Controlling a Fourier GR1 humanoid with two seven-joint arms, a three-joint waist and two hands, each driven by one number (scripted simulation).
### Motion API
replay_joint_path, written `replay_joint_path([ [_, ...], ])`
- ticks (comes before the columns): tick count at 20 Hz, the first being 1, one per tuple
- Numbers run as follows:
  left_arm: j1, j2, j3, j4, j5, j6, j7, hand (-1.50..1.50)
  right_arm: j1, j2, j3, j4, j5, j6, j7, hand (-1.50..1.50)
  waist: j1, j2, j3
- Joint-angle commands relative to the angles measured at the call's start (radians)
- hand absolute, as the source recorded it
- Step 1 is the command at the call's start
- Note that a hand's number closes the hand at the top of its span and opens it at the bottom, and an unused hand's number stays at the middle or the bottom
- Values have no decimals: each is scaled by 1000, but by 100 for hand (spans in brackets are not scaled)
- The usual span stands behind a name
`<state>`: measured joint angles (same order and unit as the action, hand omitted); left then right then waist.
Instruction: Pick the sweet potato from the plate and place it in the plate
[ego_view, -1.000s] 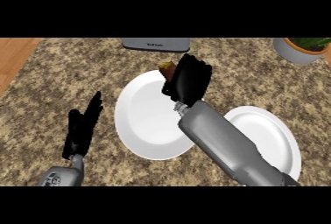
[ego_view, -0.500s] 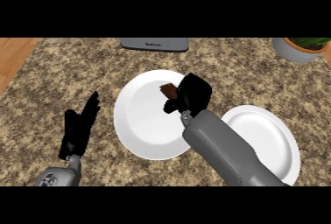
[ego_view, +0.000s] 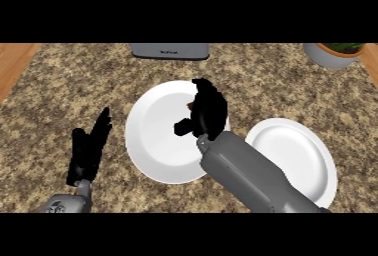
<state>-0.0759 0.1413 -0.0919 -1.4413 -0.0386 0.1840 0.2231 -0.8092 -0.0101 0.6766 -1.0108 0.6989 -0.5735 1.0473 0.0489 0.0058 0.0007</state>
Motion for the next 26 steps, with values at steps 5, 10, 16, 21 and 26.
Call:
replay_joint_path([
  [5,47,17,13,-24,-3,2,-7,0,96,10,-48,-159,40,-466,-28,-150,-27,-9,1],
  [10,39,-3,26,-15,4,13,-8,0,206,10,-14,-253,-2,-531,-112,-150,-43,-6,0],
  [16,41,33,60,-45,27,-28,18,0,235,10,109,-201,-111,-680,-218,-150,-29,-3,0],
  [21,21,25,72,2,13,-38,-8,0,220,10,168,-166,-179,-709,-310,-150,-34,-3,0],
  [26,0,19,58,-49,3,-40,59,0,163,10,244,-79,-172,-793,-176,-150,-29,-5,-1],
])
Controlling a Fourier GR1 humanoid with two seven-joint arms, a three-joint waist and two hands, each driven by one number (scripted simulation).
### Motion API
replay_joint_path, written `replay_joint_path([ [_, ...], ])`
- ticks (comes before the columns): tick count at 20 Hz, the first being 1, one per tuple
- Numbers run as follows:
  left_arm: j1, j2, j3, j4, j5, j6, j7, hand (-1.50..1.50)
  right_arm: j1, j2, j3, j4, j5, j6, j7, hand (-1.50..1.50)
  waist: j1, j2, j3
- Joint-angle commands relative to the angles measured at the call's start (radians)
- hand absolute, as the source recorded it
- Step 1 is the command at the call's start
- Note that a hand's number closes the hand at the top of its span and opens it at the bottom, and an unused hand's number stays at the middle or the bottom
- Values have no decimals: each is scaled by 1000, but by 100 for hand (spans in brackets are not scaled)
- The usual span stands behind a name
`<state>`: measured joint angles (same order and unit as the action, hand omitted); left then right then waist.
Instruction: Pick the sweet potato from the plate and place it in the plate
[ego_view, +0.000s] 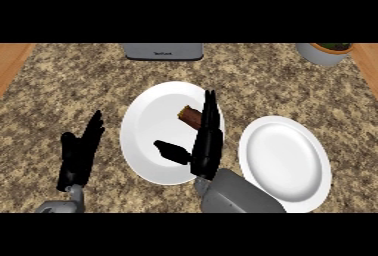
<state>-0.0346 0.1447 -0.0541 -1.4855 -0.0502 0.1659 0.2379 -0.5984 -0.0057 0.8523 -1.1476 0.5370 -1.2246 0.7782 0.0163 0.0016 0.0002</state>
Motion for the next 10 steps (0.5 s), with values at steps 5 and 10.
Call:
replay_joint_path([
  [5,-37,-45,-9,63,-36,27,-30,0,-83,5,67,165,-1,-146,153,-150,2,1,-1],
  [10,15,7,31,-41,9,-37,20,0,23,5,-30,75,77,-54,114,-150,-13,-4,0],
])
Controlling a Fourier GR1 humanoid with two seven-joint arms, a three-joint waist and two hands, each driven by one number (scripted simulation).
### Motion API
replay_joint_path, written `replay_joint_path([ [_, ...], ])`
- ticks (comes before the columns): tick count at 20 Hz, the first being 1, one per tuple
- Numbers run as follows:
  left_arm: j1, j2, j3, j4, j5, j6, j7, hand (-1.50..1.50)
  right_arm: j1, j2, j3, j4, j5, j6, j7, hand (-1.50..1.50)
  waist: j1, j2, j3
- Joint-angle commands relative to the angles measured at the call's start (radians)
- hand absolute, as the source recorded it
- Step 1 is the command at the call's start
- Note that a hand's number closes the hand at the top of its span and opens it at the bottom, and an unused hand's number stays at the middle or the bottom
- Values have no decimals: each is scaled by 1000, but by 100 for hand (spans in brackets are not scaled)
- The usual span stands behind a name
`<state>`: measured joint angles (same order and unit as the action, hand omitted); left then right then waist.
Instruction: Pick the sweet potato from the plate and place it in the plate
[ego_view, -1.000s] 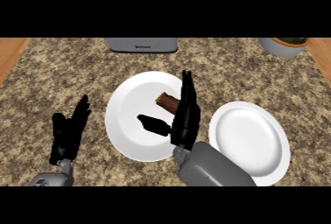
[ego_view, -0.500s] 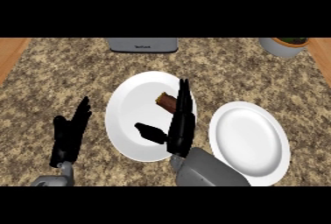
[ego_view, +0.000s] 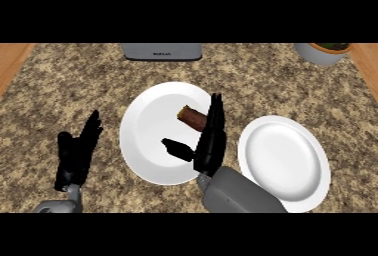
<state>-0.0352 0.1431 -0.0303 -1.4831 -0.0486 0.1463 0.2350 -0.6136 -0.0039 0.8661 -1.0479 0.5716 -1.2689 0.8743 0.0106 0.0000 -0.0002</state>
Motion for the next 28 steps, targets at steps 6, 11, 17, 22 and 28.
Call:
replay_joint_path([
  [6,11,-33,-9,12,-35,15,-14,0,44,4,-27,7,116,-47,108,-150,-5,-1,0],
  [11,42,-22,4,-26,-41,5,-6,0,201,-8,-113,-95,159,42,-4,-150,-10,-1,0],
  [17,-21,-33,33,69,-32,-4,-38,0,326,4,-152,-219,402,92,142,-150,-19,-3,-1],
  [22,16,-39,12,-38,-53,-2,29,0,382,3,-142,-166,337,-12,17,-150,-8,0,0],
  [28,-16,-41,28,0,-56,-3,15,0,526,2,-222,-287,456,43,34,-150,-13,-1,0],
])
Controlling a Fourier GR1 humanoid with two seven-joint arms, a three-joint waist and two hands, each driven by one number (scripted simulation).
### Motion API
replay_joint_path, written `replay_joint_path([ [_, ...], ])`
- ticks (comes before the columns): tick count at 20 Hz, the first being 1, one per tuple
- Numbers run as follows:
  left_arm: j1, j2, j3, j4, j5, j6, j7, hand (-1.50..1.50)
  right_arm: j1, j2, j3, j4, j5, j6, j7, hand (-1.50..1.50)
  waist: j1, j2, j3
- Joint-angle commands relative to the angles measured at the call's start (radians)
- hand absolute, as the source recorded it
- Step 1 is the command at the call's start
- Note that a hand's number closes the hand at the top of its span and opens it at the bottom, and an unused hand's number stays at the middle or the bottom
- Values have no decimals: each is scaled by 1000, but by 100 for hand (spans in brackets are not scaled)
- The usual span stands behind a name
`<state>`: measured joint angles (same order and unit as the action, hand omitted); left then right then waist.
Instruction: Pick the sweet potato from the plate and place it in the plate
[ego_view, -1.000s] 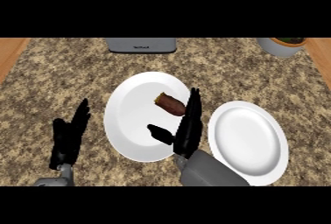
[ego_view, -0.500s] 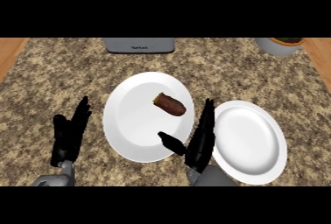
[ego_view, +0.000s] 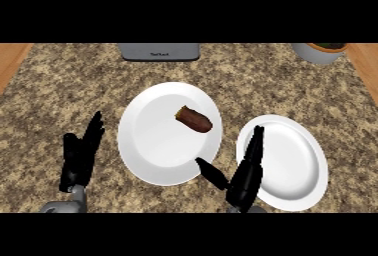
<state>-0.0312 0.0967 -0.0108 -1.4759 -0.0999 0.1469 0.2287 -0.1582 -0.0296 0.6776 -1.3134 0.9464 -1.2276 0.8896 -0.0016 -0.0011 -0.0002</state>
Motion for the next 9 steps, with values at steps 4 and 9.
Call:
replay_joint_path([
  [4,42,-11,-19,-92,-22,0,54,0,94,28,-91,-70,40,17,-71,-150,3,0,0],
  [9,-1,29,48,-29,30,-61,23,0,151,-15,-63,-26,-13,-18,-113,-150,2,1,0],
])
